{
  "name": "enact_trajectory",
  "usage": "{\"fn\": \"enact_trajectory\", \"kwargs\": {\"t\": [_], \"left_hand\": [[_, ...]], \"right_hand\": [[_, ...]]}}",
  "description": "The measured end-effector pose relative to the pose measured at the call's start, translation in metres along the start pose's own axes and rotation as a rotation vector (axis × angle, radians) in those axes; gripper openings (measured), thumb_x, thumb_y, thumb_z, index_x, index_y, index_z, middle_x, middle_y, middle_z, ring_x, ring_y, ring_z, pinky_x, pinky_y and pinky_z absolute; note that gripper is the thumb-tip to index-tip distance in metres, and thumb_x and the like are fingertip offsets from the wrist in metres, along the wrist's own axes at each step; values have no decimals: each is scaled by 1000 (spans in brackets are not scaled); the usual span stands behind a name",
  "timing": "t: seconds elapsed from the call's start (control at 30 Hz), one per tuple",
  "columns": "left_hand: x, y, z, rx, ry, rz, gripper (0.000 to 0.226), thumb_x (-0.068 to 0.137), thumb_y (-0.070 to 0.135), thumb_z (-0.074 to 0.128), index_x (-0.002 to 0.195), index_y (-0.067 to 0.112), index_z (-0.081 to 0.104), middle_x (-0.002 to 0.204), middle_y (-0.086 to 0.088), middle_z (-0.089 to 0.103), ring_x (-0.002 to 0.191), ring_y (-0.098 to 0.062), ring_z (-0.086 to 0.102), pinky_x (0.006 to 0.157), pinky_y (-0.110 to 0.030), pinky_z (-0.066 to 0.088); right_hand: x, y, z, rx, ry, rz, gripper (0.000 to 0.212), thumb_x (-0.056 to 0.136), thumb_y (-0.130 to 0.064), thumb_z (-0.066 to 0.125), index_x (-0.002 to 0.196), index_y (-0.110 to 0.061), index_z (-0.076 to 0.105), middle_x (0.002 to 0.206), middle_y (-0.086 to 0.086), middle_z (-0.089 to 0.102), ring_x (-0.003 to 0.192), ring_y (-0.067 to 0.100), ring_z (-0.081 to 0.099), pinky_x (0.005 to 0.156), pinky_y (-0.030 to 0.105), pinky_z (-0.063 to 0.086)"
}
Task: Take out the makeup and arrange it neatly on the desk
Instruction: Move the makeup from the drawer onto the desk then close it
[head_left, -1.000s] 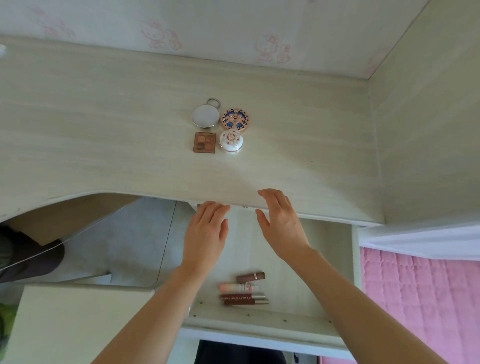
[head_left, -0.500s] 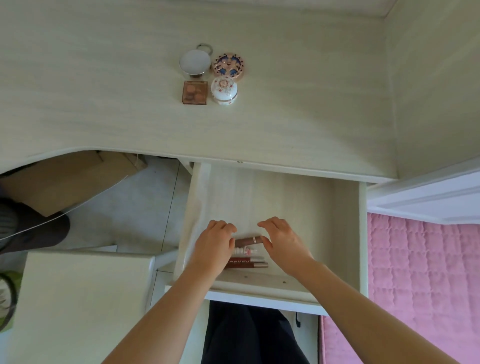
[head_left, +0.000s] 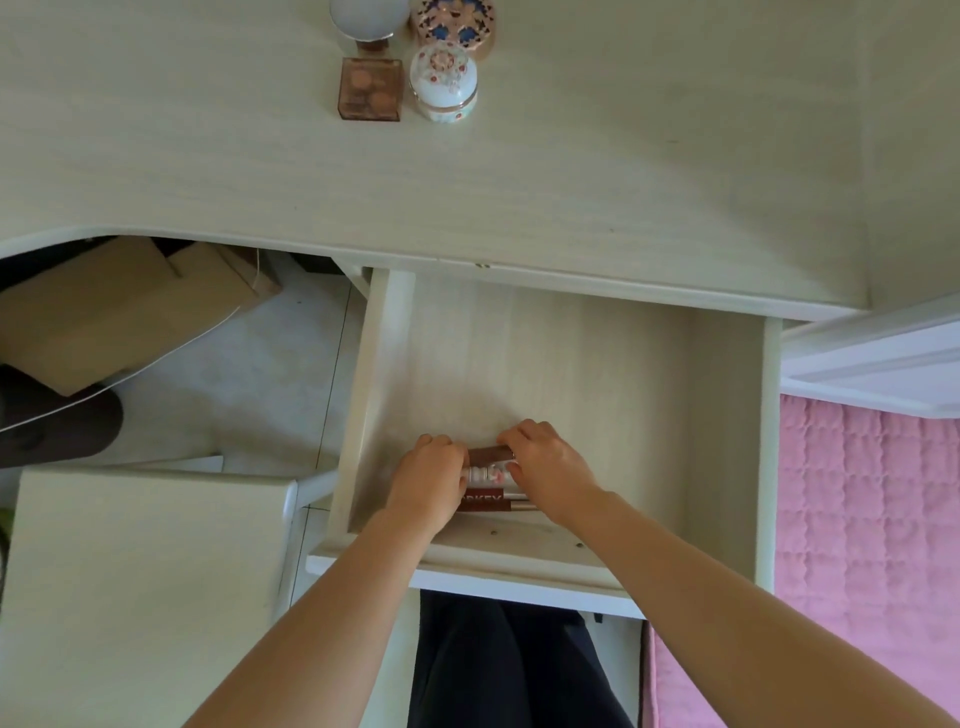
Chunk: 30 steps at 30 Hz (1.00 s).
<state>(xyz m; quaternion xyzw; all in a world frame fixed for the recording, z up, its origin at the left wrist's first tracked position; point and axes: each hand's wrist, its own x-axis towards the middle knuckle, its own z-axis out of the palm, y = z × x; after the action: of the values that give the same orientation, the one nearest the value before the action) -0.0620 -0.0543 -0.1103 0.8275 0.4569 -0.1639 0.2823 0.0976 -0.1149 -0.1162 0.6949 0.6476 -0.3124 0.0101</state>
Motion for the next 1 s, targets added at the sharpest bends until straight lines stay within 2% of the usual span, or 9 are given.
{"fn": "enact_trajectory", "kwargs": {"t": [0.3, 0.43, 0.53, 0.67, 0.73, 0.83, 0.9, 1.0], "left_hand": [[12, -2, 3, 32, -32, 4, 19, 91, 21, 58, 109, 16, 60, 109, -4, 58, 107, -22, 47, 82, -34, 46], [12, -3, 3, -3, -15, 18, 22, 91, 18, 59, 112, 19, 62, 111, -2, 57, 109, -21, 45, 85, -33, 45], [13, -5, 3, -40, -31, 19, 22, 91, 18, 58, 113, 20, 63, 112, -2, 54, 110, -20, 44, 87, -34, 45], [14, -8, 2, -118, -47, 8, 21, 92, 17, 58, 113, 16, 58, 111, -2, 52, 108, -20, 45, 87, -33, 46], [14, -9, 0, -190, -14, -7, 19, 92, 17, 57, 111, 15, 55, 107, -1, 51, 102, -18, 46, 81, -29, 44], [15, -9, -6, -275, 33, -55, 17, 91, 18, 59, 105, 17, 50, 100, -2, 52, 88, -15, 48, 68, -22, 36], [15, -9, -9, -310, 45, -87, 18, 89, 19, 62, 99, 18, 47, 94, -3, 52, 78, -14, 49, 59, -21, 34], [15, -8, -11, -373, 36, -119, 23, 84, 17, 64, 95, 17, 44, 83, -1, 54, 65, -13, 51, 50, -21, 33]], "right_hand": [[12, -1, 4, -98, 7, -3, 35, 86, -4, 59, 118, -15, 54, 118, 4, 50, 108, 22, 44, 87, 28, 45], [12, 1, 3, -93, -19, 9, 49, 79, 4, 59, 123, -15, 48, 118, 8, 45, 103, 25, 45, 81, 31, 45], [11, 4, 0, -81, -27, 36, 53, 79, 5, 59, 126, -13, 44, 121, 10, 42, 103, 26, 45, 82, 32, 47], [10, 8, -4, 28, 3, 128, 41, 87, 0, 52, 125, -10, 41, 123, 11, 42, 105, 26, 47, 88, 32, 47], [9, 9, -10, 147, 39, 177, 33, 89, -3, 48, 121, -7, 43, 117, 11, 46, 103, 25, 49, 87, 31, 46], [3, 10, -19, 337, 58, 232, 25, 86, -3, 48, 108, -9, 41, 102, 7, 51, 85, 23, 52, 68, 28, 42], [-1, 10, -22, 395, 35, 256, 21, 87, -4, 47, 104, -12, 36, 90, 6, 51, 72, 22, 51, 57, 27, 38], [-7, 11, -19, 392, 1, 243, 17, 91, -5, 43, 105, -13, 35, 81, 6, 53, 64, 21, 52, 51, 25, 37]]}}
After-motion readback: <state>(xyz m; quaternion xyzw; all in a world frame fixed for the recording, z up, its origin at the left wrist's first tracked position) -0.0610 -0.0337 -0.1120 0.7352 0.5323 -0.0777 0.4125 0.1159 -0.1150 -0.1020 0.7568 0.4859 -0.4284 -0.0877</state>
